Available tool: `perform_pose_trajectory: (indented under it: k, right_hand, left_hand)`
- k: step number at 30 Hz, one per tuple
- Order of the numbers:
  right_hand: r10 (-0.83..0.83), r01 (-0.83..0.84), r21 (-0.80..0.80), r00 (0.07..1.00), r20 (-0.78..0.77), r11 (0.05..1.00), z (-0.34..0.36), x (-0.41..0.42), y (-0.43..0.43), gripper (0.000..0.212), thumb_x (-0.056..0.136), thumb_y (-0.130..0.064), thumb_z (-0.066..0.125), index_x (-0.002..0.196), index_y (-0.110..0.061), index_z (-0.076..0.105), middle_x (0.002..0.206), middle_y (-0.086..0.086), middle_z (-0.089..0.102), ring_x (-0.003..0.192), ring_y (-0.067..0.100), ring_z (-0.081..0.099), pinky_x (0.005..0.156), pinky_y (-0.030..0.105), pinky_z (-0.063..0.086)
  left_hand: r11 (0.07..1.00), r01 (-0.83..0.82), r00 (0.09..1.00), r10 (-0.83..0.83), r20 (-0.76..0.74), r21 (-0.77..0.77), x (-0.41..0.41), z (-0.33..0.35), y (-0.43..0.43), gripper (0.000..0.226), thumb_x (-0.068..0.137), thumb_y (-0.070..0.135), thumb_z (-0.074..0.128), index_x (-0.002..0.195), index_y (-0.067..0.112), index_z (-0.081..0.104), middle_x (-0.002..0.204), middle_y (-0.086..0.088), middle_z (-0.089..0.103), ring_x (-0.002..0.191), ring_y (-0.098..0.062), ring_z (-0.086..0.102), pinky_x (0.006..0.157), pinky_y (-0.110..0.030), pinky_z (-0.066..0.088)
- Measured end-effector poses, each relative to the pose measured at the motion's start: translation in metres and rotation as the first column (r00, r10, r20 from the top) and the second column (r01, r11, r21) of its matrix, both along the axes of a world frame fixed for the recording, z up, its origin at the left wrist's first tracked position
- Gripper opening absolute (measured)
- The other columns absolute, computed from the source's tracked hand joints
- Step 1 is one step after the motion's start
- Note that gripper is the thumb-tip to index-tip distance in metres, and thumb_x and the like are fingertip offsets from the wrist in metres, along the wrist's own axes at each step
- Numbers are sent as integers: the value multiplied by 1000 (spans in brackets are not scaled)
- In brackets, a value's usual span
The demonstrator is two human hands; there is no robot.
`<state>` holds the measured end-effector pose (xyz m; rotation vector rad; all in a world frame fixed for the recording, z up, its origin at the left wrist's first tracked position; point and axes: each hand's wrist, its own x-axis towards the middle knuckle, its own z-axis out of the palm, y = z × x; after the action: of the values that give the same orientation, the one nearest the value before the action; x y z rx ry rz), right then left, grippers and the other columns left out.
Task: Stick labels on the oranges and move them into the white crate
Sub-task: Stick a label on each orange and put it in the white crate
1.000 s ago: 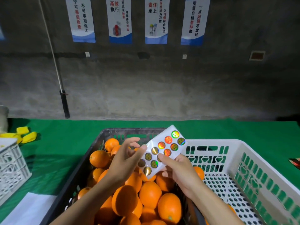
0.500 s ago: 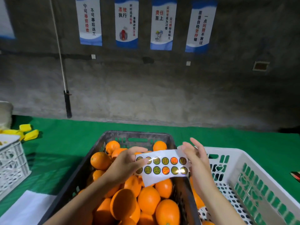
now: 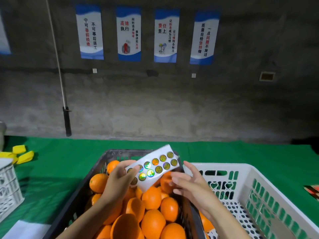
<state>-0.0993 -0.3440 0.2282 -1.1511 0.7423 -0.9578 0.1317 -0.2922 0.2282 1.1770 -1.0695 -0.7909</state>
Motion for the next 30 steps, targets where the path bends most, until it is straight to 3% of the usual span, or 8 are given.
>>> perform_pose_trajectory:
  k: [6,9,12,15,19,22,25,30]
  right_hand:
    - [4,-29,-123,979,-202,992,5,18,23,22,88,-27,73,95,-6,69,89,9,76,77,16,69,65,25,54]
    - [-139,113,-152,974,-177,982,4,25,27,25,86,-20,77,88,-4,57,68,4,64,64,14,63,56,27,51]
    - [-138,102,-175,969,-205,979,3,29,28,28,87,-24,77,103,-8,61,83,4,67,75,17,65,63,30,54]
    - [-136,107,-183,979,-152,977,0,32,29,23,91,-19,72,109,-8,64,98,10,76,95,32,72,85,43,59]
    - [-197,183,-160,977,-80,970,-1,27,26,16,93,-11,68,107,-4,66,93,11,77,87,28,75,69,32,61]
    - [-222,200,-201,971,-94,959,0,21,21,10,94,-8,66,100,-4,72,88,12,77,83,28,75,65,28,59]
    - [-160,118,-231,972,-173,966,1,19,20,12,95,-11,65,98,-3,74,89,12,78,85,29,75,72,36,61]
    - [-170,115,-245,961,-216,963,5,12,17,10,94,-11,67,97,-12,76,89,4,78,82,19,75,66,25,57]
  left_hand:
    - [986,153,988,-155,26,62,-10,-2,6,36,84,19,75,82,8,41,79,-31,64,78,-48,68,66,-49,50]
    - [985,167,986,-167,10,44,-11,5,10,40,80,23,75,86,-3,45,86,-23,71,83,-43,70,78,-63,52]
    - [969,240,971,-241,2,66,-12,13,13,45,82,20,76,99,-10,47,100,-25,72,92,-45,70,85,-69,51]
    - [936,327,942,-335,37,129,-16,14,15,46,78,21,81,98,-8,51,104,-20,73,97,-38,71,86,-60,55]
    - [950,276,943,-297,148,148,-24,15,16,27,80,18,78,77,5,55,90,-13,75,85,-23,74,67,-34,57]
    - [975,213,971,-218,103,57,-24,17,14,46,78,30,82,88,-3,52,91,-24,72,89,-29,72,73,-43,54]
    - [934,358,931,-357,-70,1,-16,16,14,44,93,37,66,125,7,61,119,-24,67,112,-42,64,94,-60,50]
    - [961,273,955,-264,-138,52,-2,7,10,40,91,37,67,113,4,71,111,-26,69,104,-44,67,92,-63,51]
